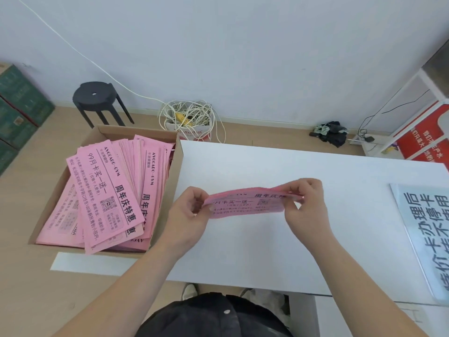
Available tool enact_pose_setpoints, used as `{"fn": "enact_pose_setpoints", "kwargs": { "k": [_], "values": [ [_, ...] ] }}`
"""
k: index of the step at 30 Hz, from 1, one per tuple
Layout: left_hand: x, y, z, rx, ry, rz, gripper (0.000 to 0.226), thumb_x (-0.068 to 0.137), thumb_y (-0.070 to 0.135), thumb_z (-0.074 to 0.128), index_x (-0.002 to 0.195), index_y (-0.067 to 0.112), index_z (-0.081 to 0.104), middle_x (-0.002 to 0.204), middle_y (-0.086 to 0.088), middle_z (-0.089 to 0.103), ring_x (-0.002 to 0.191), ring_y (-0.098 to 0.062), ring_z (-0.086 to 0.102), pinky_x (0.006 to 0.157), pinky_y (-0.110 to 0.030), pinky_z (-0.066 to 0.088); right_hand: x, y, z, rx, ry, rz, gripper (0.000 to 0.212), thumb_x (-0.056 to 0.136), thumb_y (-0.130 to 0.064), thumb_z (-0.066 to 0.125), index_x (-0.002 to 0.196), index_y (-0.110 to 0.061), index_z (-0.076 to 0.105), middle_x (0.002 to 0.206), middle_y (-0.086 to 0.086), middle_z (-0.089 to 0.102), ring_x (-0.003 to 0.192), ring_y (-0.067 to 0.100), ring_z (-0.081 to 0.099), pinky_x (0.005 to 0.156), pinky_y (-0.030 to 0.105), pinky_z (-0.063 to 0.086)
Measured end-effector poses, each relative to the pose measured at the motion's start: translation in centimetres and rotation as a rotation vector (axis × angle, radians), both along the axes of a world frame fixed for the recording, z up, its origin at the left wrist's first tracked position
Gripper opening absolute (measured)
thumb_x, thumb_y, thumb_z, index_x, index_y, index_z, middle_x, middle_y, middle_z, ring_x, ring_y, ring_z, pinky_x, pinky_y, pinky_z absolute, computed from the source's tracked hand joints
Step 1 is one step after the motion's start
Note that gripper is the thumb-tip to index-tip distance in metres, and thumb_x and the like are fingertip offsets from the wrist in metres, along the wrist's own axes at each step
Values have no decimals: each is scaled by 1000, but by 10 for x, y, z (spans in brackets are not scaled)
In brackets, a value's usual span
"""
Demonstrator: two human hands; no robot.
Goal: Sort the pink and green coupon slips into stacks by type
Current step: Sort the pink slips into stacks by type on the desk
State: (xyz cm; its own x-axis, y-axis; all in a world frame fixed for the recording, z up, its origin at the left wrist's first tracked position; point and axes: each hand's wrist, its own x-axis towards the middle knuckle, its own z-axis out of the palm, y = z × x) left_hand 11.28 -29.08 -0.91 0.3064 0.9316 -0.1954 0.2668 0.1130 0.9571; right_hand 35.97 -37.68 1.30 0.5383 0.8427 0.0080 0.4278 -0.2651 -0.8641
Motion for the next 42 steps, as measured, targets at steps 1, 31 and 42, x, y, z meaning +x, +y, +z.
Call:
{"fn": "enact_pose_setpoints", "kwargs": {
  "k": [1, 31, 42],
  "values": [
    [-1, 0, -1, 18, 9, -13, 12, 95, 8, 67, 92, 17, 60, 93, -3, 72, 90, -17, 67, 78, -23, 53, 0, -1, -2, 19, -31, 22, 39, 87, 12, 57, 95, -26, 68, 126, -5, 44, 123, -6, 45, 86, 0, 37],
    [-4, 14, -27, 709, 597, -318, 63, 92, 0, 55, 149, 26, 48, 128, -2, 57, 101, -26, 58, 76, -41, 54, -12, 9, -51, 33, -313, 140, 50, 96, 8, 54, 131, -25, 69, 125, -3, 53, 113, 12, 55, 92, 26, 49],
    [3, 8, -21, 318, 340, -46, 33, 101, 6, 48, 127, 25, 57, 118, 13, 60, 104, -3, 56, 91, -28, 52, -13, 10, -50, -101, -226, 76, 60, 98, 5, 43, 145, -31, 54, 118, -7, 49, 101, 7, 52, 87, 29, 47]
  ]
}}
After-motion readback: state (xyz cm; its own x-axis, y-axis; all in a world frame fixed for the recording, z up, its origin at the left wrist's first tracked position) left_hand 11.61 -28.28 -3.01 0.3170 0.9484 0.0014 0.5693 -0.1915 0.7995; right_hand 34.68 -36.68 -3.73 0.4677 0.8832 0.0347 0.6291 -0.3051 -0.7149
